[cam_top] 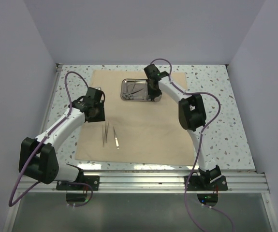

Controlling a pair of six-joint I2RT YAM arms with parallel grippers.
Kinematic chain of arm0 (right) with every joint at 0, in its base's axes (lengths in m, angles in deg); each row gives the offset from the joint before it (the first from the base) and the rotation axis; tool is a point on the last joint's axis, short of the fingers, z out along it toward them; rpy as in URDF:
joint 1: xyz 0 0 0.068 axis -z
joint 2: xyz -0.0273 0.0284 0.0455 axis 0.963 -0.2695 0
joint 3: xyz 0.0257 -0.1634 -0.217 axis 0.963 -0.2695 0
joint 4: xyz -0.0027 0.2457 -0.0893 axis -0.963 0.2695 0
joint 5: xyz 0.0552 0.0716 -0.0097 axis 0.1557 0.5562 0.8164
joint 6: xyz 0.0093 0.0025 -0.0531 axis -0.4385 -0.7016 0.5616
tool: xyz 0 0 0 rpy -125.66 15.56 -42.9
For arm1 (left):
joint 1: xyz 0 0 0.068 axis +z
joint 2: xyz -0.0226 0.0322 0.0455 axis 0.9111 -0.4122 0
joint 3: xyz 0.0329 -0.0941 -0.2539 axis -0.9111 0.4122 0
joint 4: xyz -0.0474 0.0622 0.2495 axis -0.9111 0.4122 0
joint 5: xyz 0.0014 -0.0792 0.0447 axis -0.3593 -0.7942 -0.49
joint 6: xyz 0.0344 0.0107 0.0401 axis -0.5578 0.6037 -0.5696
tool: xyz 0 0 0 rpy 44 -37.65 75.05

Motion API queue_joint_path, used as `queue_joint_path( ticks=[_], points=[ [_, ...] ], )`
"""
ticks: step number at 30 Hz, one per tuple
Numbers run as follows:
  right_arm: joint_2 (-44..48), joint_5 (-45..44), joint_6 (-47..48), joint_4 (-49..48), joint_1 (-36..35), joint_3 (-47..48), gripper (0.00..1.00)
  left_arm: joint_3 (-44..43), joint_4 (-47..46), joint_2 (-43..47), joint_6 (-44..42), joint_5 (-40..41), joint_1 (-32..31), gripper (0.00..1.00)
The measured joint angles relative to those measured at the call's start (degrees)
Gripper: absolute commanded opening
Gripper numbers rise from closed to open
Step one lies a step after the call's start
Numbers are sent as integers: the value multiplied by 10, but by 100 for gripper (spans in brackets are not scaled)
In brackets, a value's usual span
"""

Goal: Open and lay out the surgical kit
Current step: Pick up the medical item from the container.

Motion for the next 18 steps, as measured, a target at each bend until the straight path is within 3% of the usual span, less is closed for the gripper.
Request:
queue_joint_path(
  ticks=[3, 18],
  points=[
    [5, 6, 2, -12, 0, -10, 0, 0, 0, 0, 0, 0, 0, 42],
    [-28, 13, 14, 53, -3, 73, 0, -25, 0, -4, -1, -2, 0, 42]
  ],
)
